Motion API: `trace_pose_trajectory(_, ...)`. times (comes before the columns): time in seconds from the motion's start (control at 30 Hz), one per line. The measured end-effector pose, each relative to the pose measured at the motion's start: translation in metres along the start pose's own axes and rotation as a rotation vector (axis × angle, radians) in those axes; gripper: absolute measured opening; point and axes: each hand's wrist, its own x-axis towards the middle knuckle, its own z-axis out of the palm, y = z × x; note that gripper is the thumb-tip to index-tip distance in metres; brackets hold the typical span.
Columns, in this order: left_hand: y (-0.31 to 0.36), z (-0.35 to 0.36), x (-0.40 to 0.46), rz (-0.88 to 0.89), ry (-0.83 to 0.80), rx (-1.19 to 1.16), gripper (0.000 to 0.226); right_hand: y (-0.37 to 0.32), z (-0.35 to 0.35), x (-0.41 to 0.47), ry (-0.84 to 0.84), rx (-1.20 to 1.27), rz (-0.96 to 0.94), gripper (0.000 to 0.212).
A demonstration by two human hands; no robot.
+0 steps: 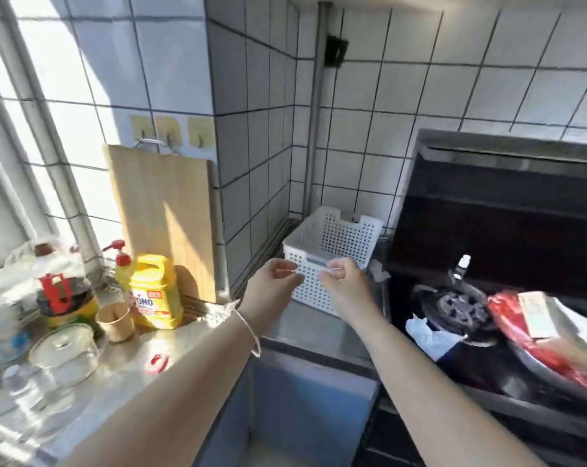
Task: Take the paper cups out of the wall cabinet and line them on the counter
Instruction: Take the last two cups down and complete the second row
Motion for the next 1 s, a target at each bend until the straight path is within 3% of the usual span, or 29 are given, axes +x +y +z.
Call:
trace_pose_trajectory(0.2,0.075,0.043,0.089,0.098,-0.057,-0.044,0.016,-0.048,-0.052,0.092,0.086,-0.047,-0.162,0.026)
trace_pose_trajectory(0.33,0.139,0.052,0.153,0.226,-0.065,-0.038,0.018,-0.096,-0.074,0.161,0.186,-0.022,-0.259,0.037)
trace_pose_trajectory(0.63,0.311,0.027,0.267,0.661,0.052,0.063,0.022,-0.237,-0.125,0.291,0.395,0.029,-0.547,0.035)
trace_pose_trajectory(0.83,0.415,0.012,0.308,1.002,0.175,0.109,0.014,-0.325,-0.163,0.34,0.578,-0.057,-0.88,0.024)
trace_pose_trajectory(1.0,0.479,0.009,0.341,1.087,0.237,0.178,0.01,-0.376,-0.197,0.382,0.676,-0.195,-0.961,0.022)
